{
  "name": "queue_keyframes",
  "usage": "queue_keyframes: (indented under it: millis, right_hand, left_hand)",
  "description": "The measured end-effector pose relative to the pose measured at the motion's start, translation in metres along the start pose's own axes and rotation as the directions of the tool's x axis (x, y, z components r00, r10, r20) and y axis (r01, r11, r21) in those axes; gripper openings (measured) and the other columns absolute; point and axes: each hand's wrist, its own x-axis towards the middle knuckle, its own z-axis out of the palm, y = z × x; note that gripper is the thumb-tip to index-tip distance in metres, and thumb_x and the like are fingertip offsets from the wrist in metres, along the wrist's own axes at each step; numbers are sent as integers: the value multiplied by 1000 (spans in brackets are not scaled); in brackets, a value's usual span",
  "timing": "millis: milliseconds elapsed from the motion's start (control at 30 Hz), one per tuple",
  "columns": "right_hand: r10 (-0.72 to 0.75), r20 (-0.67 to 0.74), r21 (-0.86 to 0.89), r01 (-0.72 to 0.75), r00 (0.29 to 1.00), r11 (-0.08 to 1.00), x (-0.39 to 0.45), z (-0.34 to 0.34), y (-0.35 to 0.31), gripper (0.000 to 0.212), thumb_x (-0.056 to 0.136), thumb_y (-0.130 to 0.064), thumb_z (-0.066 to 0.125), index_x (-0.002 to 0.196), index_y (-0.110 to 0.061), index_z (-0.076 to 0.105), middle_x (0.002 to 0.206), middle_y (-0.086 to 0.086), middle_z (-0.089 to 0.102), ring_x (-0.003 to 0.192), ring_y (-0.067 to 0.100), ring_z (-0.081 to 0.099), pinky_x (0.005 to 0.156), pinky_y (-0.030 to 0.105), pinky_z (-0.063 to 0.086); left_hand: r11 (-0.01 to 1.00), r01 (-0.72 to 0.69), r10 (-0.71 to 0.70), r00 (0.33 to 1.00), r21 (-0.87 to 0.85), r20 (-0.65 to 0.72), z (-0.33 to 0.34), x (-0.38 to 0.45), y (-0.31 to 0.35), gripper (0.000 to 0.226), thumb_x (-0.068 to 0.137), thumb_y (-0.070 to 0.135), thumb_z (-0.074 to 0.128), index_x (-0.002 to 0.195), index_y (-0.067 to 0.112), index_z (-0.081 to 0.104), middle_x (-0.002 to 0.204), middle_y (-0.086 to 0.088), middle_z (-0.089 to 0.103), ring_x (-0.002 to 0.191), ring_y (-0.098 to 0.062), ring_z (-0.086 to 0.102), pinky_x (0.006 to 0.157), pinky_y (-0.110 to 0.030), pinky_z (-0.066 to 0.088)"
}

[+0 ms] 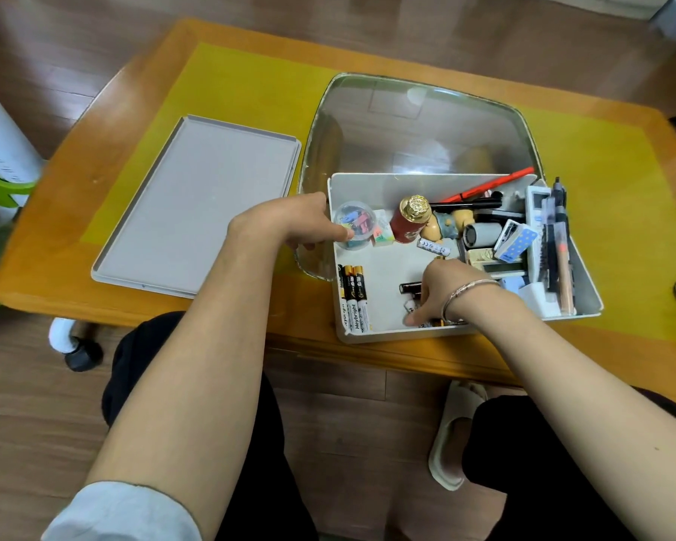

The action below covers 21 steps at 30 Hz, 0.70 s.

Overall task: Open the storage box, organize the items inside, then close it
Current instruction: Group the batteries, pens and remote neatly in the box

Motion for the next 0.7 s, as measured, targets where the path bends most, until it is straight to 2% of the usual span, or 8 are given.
queue_keyframes:
  millis: [100, 233, 333, 400, 500, 600, 700]
  right_hand:
    - [-32, -16, -17, 32, 999, 999, 0, 4, -7, 34, 63, -40, 78, 60, -20, 50, 61, -2, 49, 71, 24, 56, 65, 29, 50]
    - [-46, -110, 31, 50, 993, 998, 2, 5, -8, 31, 72, -26, 64, 54, -14, 43, 56, 3, 42, 66, 29, 50, 59, 27, 40]
    - [-33, -193, 62, 45, 981, 997, 5, 3, -4, 13, 77, -22, 61, 74, -10, 56, 76, 8, 57, 78, 30, 54, 62, 29, 39]
    - [-24, -228, 63, 39, 973, 997, 8, 3, -3, 20, 78, -18, 61, 96, -9, 62, 95, 13, 62, 91, 33, 58, 68, 31, 45]
    - [6, -277, 68, 14, 961, 998, 12, 4, -1, 25, 81, -12, 56, 105, -10, 63, 104, 18, 62, 100, 35, 58, 79, 36, 49]
    - [-13, -293, 150, 59, 956, 987, 13, 4, 2, 24, 79, -14, 57, 101, -15, 66, 101, 14, 64, 97, 33, 59, 78, 34, 50]
    - [-47, -220, 329, 120, 974, 937, 8, 1, -2, 15, 78, -19, 66, 92, -17, 67, 83, 5, 64, 81, 25, 63, 69, 31, 50]
  left_hand:
    - [1000, -1, 1, 1000, -2, 0, 0, 1, -1, 57, 86, 47, 62, 132, 20, 42, 87, 10, 52, 88, -18, 63, 67, -29, 53]
    - [1000, -10, 10, 1000, -12, 1, 0, 1, -1, 56, 86, 47, 63, 131, 21, 43, 89, 10, 53, 86, -17, 63, 66, -28, 54]
    - [1000, -4, 4, 1000, -13, -3, 1, 2, -2, 55, 86, 47, 63, 130, 21, 43, 88, 11, 52, 85, -16, 62, 62, -26, 52]
    - [1000, -8, 8, 1000, -14, -5, 1, 2, -2, 56, 86, 47, 63, 131, 21, 42, 87, 12, 52, 84, -16, 62, 61, -26, 52]
    - [1000, -8, 8, 1000, -17, -4, 0, 2, -2, 56, 86, 47, 63, 132, 22, 43, 87, 11, 52, 87, -17, 63, 68, -30, 54]
    - [1000, -7, 7, 1000, -16, -3, 1, 3, -3, 56, 86, 48, 63, 131, 22, 43, 88, 11, 53, 89, -19, 63, 68, -30, 54]
    - [1000, -12, 12, 1000, -4, -2, 1, 4, -3, 54, 86, 48, 63, 130, 23, 44, 89, 8, 54, 93, -21, 64, 68, -30, 54]
